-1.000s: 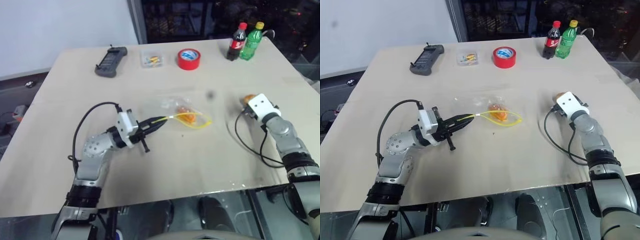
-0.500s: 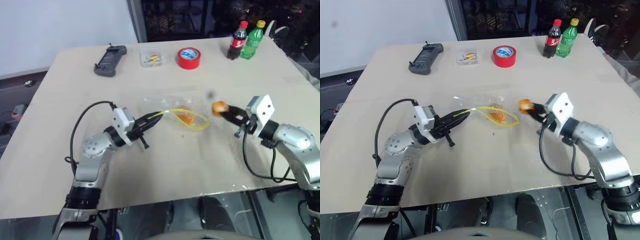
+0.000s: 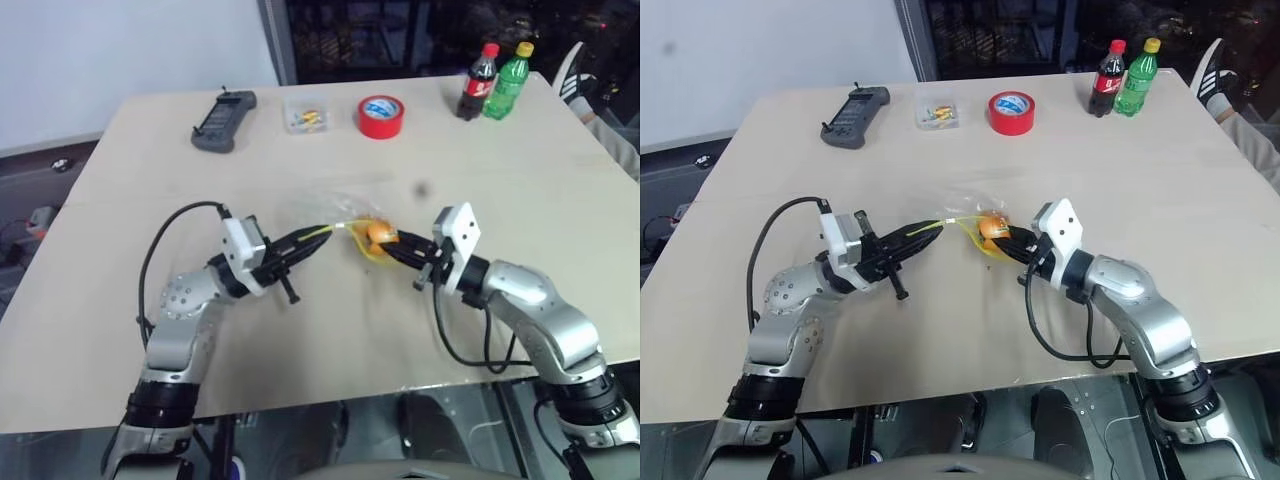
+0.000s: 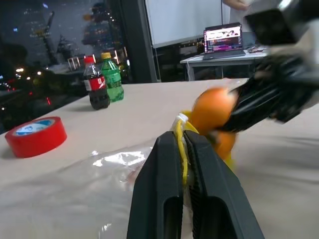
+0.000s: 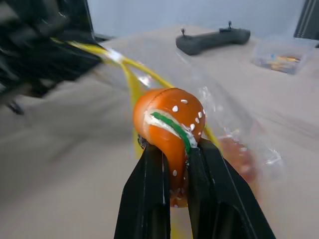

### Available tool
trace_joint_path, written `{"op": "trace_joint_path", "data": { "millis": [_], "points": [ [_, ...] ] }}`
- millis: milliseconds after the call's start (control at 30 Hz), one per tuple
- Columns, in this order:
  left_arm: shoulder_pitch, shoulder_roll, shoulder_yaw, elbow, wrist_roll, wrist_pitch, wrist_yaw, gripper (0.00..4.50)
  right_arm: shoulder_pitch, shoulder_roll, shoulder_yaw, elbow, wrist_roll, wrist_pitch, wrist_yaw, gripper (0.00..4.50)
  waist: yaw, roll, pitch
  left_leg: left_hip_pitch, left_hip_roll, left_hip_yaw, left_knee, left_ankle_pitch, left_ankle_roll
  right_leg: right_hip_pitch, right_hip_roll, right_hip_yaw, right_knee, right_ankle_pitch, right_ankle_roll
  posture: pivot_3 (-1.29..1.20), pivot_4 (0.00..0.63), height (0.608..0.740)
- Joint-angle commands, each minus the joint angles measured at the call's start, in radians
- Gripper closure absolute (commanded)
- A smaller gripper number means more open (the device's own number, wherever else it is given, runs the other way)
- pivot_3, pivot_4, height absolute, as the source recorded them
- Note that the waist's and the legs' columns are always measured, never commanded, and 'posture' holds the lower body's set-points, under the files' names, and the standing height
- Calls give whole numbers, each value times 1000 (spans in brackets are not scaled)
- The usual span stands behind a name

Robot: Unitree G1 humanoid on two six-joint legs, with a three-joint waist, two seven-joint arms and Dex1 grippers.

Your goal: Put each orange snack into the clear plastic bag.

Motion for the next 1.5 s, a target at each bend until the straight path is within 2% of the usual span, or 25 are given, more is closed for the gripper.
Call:
{"op": "trace_joint_path", "data": {
  "millis": [33,233,433,500,567,633,667,1067,1267,1400,1500],
  "points": [
    [16,10,15,-60,-22,4,-2,4500,-39,32,14,34,-77,-56,-37,4450,-2,0,0,0,0,0,0,0,0,0,0,0,0,0,0,0,150,740],
    [45,21,11,-73,-20,10,-14,4500,-71,83,37,100,-195,-118,-85,4450,-1,0,0,0,0,0,-1,1,-2,0,0,0,0,0,0,0,150,740],
    [43,15,6,-61,-4,9,1,4500,-113,105,158,152,-321,-172,-50,4450,-3,0,0,1,0,0,-1,1,-2,0,1,0,0,0,0,0,150,740],
    [46,12,6,-56,2,8,9,4500,-140,126,185,171,-336,-172,-36,3464,-4,0,0,1,0,0,-1,1,-2,0,1,0,0,0,0,0,150,740],
    [50,5,9,-54,-1,11,20,4500,-165,133,196,193,-356,-174,-28,2661,-4,0,0,1,0,1,-1,1,-2,0,1,1,0,0,0,0,150,740],
    [51,0,16,-51,-6,15,29,4500,-176,124,187,194,-365,-174,-18,1563,-2,0,0,1,0,0,-1,1,-2,0,1,1,0,0,0,0,150,740],
    [51,-3,22,-49,-12,20,36,4500,-176,115,175,182,-367,-174,-15,1296,-1,0,0,1,0,0,-1,1,-2,0,1,0,0,0,0,0,150,740],
    [6,-4,80,16,-54,72,68,4500,-20,-117,-9,-92,-274,-124,110,1296,-3,0,0,0,0,-1,-2,0,-1,0,0,0,0,0,0,0,150,740],
    [-6,-9,71,22,-65,76,55,4500,-25,-82,32,-52,-307,-88,73,1296,-2,0,0,1,1,0,-2,0,-2,0,0,0,0,0,0,0,150,740],
    [-7,-10,74,17,-65,80,57,4500,13,-72,15,-126,-173,90,126,1296,1,0,0,0,0,0,-2,1,-2,0,0,0,0,0,0,0,150,740],
    [-3,-12,70,11,-60,78,57,4500,32,-49,35,-106,-161,157,103,1296,2,0,0,0,0,-1,-2,1,-2,0,0,0,-1,0,0,0,150,740]
  ]
}}
